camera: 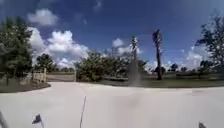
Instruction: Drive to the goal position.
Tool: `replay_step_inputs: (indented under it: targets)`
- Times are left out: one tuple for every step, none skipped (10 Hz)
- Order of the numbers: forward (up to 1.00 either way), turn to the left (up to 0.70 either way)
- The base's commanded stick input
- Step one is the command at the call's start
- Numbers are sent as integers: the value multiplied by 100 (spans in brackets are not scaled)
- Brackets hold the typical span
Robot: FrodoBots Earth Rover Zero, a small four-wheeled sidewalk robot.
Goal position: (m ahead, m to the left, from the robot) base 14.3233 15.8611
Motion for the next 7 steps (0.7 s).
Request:
replay_step_inputs:
  targets:
    - [70, 14]
    - [70, 14]
    - [70, 14]
    - [70, 14]
    - [70, 14]
    - [70, 14]
    - [70, 14]
